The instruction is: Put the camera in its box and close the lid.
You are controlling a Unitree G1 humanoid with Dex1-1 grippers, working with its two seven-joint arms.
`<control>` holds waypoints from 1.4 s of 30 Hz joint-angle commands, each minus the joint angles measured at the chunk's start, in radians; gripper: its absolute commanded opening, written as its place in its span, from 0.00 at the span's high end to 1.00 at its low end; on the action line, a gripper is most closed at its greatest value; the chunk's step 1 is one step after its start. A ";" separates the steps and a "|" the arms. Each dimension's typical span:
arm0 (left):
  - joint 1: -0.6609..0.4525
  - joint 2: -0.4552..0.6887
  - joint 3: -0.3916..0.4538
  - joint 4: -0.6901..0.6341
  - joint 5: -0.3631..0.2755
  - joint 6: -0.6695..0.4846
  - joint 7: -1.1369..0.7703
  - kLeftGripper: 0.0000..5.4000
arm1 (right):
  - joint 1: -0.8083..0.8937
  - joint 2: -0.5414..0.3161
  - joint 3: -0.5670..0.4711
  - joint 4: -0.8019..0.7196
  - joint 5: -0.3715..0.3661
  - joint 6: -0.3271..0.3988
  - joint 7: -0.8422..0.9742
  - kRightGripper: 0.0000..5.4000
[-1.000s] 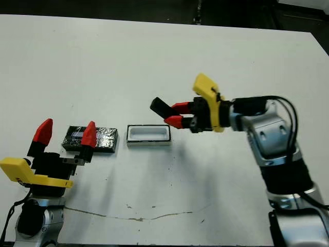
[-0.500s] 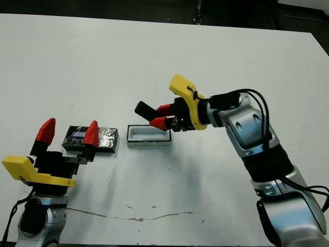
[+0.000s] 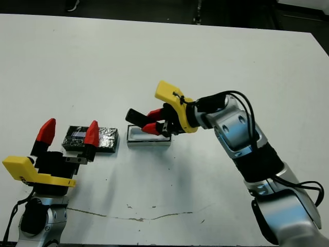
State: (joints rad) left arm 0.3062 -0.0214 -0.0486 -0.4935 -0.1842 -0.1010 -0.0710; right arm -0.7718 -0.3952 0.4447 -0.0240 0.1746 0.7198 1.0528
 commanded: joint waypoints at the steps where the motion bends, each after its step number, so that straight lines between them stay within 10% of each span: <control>1: 0.013 -0.008 -0.002 0.004 0.000 0.003 0.006 0.00 | -0.007 -0.012 0.017 0.013 -0.009 -0.003 0.011 0.69; 42: 0.011 -0.004 0.011 0.001 -0.004 0.004 0.000 0.00 | 0.026 -0.082 0.037 0.053 -0.071 -0.103 0.079 0.69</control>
State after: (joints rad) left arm 0.3066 -0.0272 -0.0398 -0.4932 -0.1861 -0.1022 -0.0709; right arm -0.7521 -0.4395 0.4698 0.0296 0.1166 0.6203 1.1065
